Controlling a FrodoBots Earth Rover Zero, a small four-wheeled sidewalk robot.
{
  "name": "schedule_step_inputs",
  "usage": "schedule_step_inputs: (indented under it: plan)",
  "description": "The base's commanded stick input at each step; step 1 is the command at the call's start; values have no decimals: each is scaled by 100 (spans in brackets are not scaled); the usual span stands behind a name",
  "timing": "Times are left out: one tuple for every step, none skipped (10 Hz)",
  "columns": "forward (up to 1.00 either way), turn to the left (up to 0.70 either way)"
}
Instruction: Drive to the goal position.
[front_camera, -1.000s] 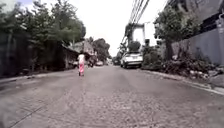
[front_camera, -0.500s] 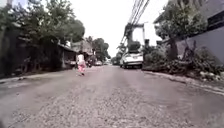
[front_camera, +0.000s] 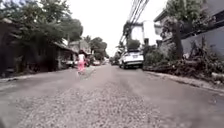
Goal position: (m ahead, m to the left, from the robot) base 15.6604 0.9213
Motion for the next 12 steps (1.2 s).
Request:
schedule_step_inputs:
  plan:
    - [100,0]
    - [100,0]
    - [100,0]
    - [100,0]
    - [100,0]
    - [100,0]
    - [100,0]
    - [100,0]
    - [100,0]
    - [100,0]
    - [100,0]
    - [100,0]
